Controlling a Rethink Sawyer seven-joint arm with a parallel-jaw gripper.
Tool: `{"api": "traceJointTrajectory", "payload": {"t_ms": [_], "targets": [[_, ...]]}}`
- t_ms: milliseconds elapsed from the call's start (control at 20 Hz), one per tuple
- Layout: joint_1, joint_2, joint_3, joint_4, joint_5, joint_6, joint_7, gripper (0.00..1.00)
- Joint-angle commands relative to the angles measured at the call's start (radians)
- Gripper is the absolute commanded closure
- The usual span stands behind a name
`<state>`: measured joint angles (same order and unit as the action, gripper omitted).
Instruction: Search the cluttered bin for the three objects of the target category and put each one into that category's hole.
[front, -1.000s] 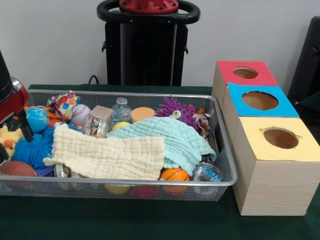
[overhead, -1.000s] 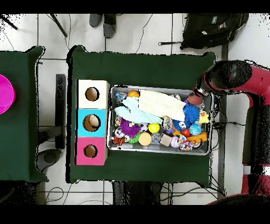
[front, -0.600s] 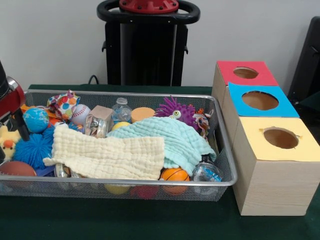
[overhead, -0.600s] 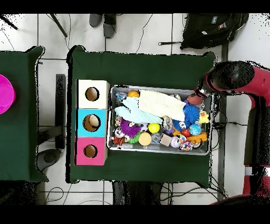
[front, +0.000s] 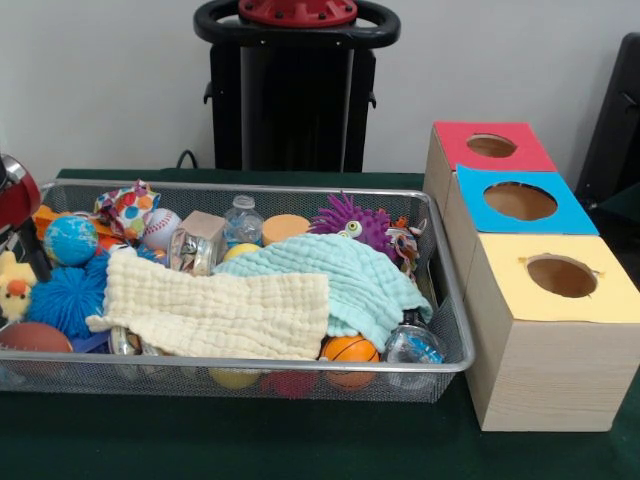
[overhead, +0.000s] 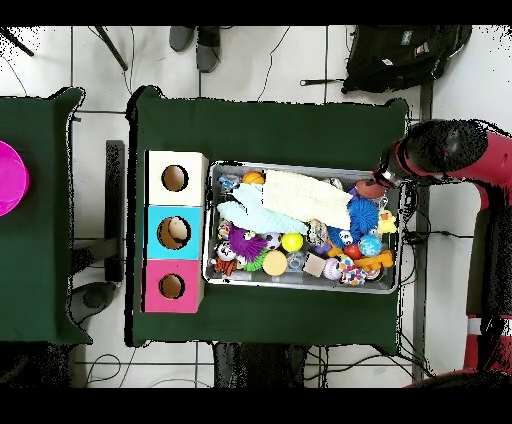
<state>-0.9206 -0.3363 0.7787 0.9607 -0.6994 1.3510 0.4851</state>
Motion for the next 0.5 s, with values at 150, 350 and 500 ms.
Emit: {"api": "traceJointTrajectory", "payload": {"t_ms": [150, 350, 500], "targets": [[0.036, 0.057, 0.011, -0.094, -0.026, 0.043, -0.307, 0.0], [0.094, 0.108, 0.034, -0.243, -0.063, 0.103, -0.38, 0.0], [0.095, 0.09, 0.022, -0.2, -0.048, 0.081, -0.394, 0.0]]}}
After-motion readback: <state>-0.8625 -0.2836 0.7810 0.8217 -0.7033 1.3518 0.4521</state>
